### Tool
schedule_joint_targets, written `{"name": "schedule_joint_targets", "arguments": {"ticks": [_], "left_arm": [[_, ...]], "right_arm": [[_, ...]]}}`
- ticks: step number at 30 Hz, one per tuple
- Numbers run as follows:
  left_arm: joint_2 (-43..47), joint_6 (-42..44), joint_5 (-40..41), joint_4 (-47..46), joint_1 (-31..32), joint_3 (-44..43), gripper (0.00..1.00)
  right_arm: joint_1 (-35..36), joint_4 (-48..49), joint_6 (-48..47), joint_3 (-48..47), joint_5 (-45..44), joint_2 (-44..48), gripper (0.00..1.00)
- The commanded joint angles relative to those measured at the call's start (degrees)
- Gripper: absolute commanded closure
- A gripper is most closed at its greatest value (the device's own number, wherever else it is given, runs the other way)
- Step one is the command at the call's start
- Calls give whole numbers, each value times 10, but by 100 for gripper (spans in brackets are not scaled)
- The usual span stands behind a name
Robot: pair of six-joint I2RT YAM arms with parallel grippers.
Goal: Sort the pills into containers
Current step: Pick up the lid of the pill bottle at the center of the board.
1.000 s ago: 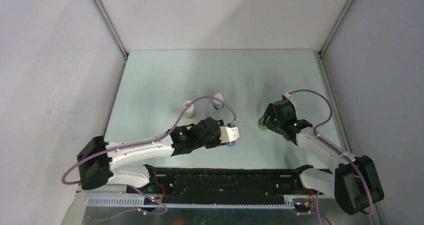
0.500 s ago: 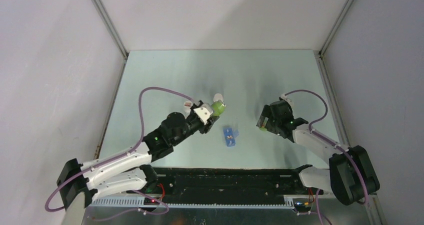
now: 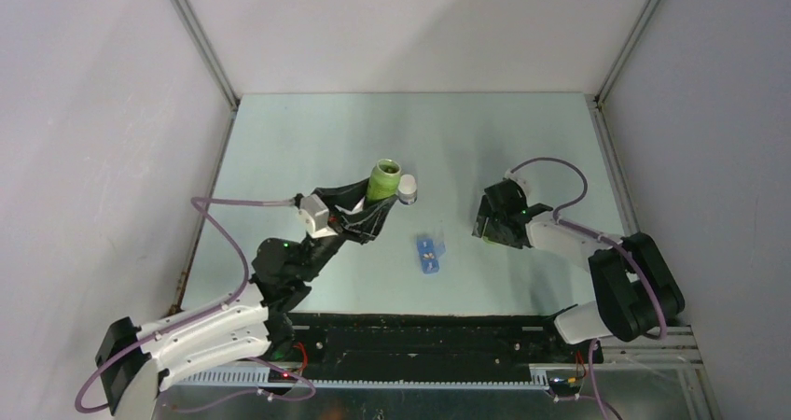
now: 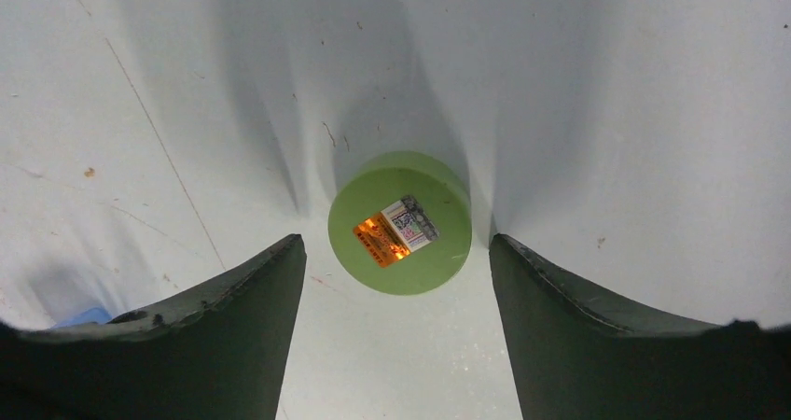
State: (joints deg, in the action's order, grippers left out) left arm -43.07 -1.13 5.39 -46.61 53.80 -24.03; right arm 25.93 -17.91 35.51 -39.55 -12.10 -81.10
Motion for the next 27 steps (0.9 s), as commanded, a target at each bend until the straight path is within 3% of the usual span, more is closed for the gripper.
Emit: {"name": "schedule_joint_targets", "arguments": {"ticks": [1,10,13,17,20,23,27], "left_arm": [[6,-46,-3,-105,-5,1,100],[-86,-195,-49,-311,-30,67,100],[-101,-208,-59,-331,-33,74,100],[-103,-205,-72,-327,-34,78,100],[-101,-195,-74,-317,-34,83,100],[-102,-191,-72,-316,-35,91,100],[-102,-189,-70,-314,-35,99,100]], "right_arm": [[17,-43,-2,-43,-61,-25,24],[43,-83,-9,-79,-111,-60,37],[44,-75,-15,-79,-97,-54,46],[38,-70,-23,-79,-70,-41,51],[33,-69,-26,-79,-59,-37,43],[25,-69,-29,-79,-53,-41,27],[17,-63,-34,-79,-37,-49,27]]}}
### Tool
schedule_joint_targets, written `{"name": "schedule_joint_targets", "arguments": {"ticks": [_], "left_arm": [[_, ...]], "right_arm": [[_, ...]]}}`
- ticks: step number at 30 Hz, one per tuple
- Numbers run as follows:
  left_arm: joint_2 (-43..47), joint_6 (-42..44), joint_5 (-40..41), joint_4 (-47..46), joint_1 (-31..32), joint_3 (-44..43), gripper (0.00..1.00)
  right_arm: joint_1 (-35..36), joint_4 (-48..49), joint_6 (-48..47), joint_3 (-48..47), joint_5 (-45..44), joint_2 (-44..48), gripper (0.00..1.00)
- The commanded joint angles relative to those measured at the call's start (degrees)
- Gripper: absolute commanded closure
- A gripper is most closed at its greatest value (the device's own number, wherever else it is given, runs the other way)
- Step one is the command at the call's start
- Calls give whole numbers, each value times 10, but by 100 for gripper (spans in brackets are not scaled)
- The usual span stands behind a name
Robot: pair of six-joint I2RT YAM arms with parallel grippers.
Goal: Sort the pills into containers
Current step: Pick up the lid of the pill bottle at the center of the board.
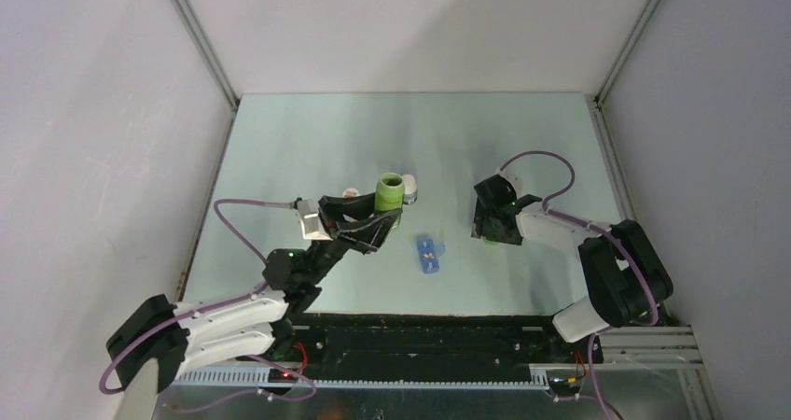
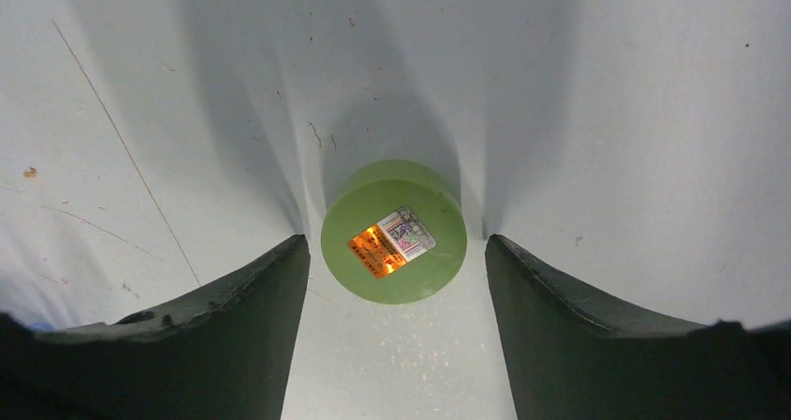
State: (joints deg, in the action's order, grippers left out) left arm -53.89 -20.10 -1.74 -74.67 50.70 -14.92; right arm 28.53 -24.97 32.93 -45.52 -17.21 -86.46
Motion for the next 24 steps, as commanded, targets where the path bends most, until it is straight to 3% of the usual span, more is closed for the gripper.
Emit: {"name": "schedule_joint_targets", "arguments": {"ticks": [1,14,24], "left_arm": [[6,1,2,-33,-4,9,100],[-28,16,-33,-43,-6,32,100],[-48,47,-90,-19,-36,33,100]], "right_arm": [[-11,10,-9,-19,20,3,29],[-33,32,-65,-19,92,32,70],[-33,49,-110,-19,329,260,70]]}}
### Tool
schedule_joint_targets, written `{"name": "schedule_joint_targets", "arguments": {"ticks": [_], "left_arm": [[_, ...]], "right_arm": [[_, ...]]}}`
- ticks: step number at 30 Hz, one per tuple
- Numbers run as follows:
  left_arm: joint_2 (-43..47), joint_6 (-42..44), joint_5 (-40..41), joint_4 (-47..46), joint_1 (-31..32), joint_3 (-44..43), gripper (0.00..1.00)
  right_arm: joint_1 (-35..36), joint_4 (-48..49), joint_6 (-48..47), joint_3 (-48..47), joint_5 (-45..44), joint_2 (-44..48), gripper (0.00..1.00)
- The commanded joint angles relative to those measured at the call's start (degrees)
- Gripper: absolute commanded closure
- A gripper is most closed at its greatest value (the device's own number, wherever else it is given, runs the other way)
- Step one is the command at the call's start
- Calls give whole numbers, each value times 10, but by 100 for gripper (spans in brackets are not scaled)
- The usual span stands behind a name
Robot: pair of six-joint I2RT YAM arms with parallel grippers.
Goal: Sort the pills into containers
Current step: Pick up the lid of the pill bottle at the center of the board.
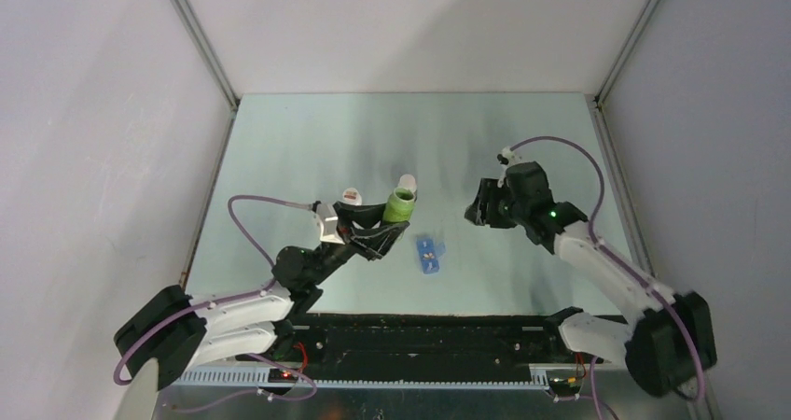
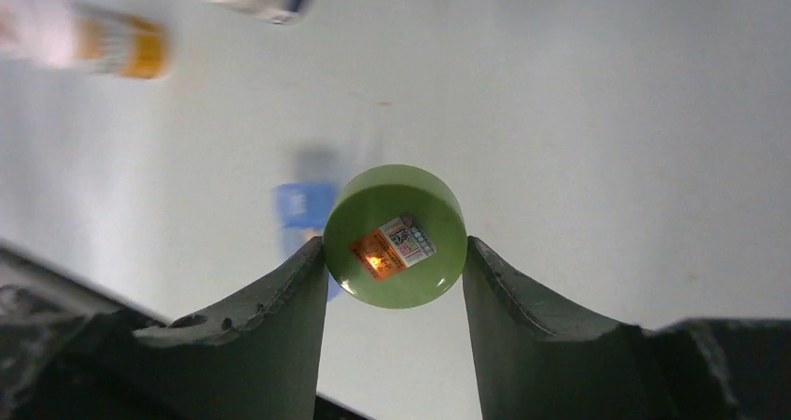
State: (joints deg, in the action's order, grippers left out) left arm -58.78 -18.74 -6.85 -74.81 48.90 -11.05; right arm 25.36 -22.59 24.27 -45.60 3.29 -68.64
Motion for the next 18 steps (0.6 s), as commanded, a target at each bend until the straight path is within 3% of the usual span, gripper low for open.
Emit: {"name": "schedule_joint_targets", "arguments": {"ticks": [1,9,18], "left_arm": [[2,36,-57,-11,-21,-8,100],[45,117,-125,186,-35,-64,100],[79,185,-178,355,-35,-127,100]], "right_arm": [[-2,34,-22,-18,164,95,70],[3,110,27,-28,357,190,68],[51,148,46,-54,386,183,67]]}}
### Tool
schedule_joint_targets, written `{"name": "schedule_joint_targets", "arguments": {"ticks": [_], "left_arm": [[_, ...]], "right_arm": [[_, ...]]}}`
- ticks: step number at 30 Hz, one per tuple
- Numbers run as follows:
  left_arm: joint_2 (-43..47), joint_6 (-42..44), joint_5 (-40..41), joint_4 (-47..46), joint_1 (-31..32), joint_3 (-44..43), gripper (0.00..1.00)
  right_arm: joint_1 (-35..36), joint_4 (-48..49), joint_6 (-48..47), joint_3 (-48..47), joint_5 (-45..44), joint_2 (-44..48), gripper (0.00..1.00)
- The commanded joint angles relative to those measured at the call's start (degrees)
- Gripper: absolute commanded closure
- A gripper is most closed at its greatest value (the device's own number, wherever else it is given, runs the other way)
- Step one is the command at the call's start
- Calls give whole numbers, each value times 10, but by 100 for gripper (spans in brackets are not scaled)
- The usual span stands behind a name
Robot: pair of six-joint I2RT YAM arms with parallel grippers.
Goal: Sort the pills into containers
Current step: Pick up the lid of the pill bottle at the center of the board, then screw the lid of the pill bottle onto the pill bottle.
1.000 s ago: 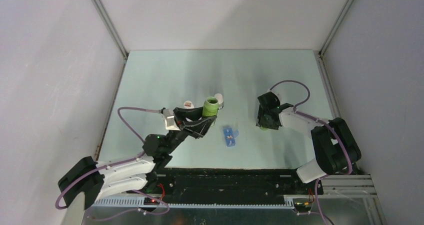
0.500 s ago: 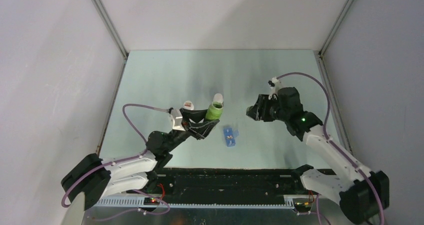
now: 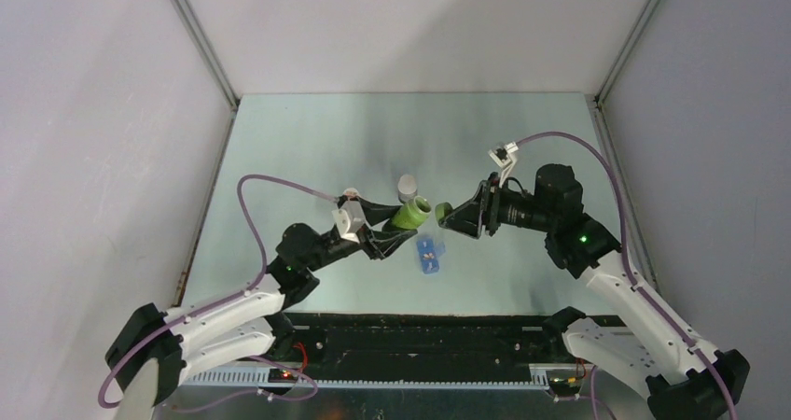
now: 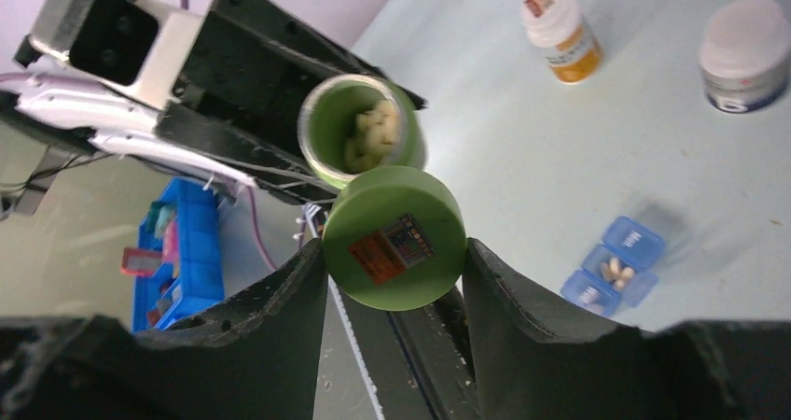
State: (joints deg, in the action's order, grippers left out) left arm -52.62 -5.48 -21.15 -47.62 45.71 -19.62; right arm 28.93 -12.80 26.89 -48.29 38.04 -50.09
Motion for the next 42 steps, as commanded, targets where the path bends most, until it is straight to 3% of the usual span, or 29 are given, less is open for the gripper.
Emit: {"name": "schedule_joint_targets", "arguments": {"ticks": [1,8,28,42], "left_arm": [[22,67,-36,101,-3,-46,100],[35,84,-56,137,-3,-58,100],[38,96,-80,167,-3,-78,100],[32,106,-119,202,-4,-98,100]], "right_arm": [[18,55,23,-27,39,-4,67],[37,87,42,-29,32,-20,65],[58,-33,-39,-68,7,-68,63],[70,-64,-69,-80,30,-94,64]]}}
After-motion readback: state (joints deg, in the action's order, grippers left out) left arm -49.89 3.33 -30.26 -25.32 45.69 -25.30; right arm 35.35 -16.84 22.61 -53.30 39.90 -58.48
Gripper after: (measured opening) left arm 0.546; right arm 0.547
